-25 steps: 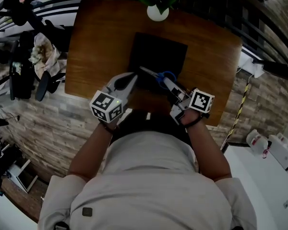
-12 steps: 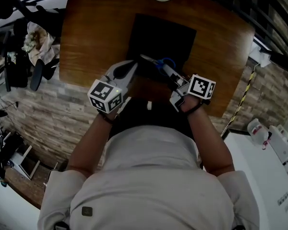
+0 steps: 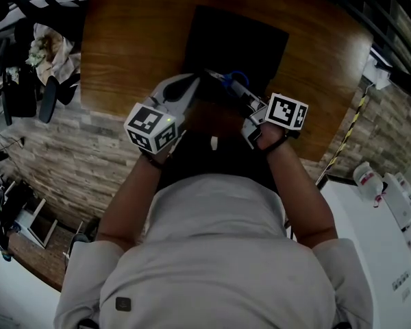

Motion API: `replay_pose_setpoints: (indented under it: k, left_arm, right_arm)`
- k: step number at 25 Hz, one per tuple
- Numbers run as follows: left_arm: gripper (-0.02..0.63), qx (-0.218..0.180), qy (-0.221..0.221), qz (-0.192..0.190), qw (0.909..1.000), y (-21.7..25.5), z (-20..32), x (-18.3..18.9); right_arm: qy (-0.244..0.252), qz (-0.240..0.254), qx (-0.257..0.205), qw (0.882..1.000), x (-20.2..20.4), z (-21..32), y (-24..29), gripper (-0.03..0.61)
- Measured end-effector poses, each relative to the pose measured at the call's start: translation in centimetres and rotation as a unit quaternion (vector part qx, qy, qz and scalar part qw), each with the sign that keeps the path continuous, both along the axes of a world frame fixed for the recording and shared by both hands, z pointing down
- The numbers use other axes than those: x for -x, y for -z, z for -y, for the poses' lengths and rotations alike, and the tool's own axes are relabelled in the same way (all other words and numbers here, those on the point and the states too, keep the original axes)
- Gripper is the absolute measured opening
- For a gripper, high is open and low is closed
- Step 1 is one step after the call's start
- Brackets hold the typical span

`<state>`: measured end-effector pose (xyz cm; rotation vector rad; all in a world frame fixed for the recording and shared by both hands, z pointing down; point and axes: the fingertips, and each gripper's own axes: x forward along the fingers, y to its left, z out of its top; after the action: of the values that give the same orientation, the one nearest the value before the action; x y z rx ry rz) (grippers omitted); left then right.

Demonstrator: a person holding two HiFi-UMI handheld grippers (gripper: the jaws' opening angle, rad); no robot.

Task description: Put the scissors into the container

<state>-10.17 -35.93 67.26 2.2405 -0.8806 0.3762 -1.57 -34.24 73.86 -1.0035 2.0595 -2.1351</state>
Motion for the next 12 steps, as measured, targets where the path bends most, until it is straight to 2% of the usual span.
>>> replay_pose_setpoints:
  k: [10,12]
  left_arm:
    - [0.002,0.0,-0.002,-0.005,1.0,0.2,-0.8,-0.5]
    - [0.002,0.001,-0.002,-0.005,1.0,0.2,-1.0,-0.5]
  right_arm:
    - [0.015,-0.035,0.005,0.999,0.0,-0.4,-1.0,0.072]
    - [0.018,-0.044,0.007,0.999,0.1,-0.3,-1.2,0.091]
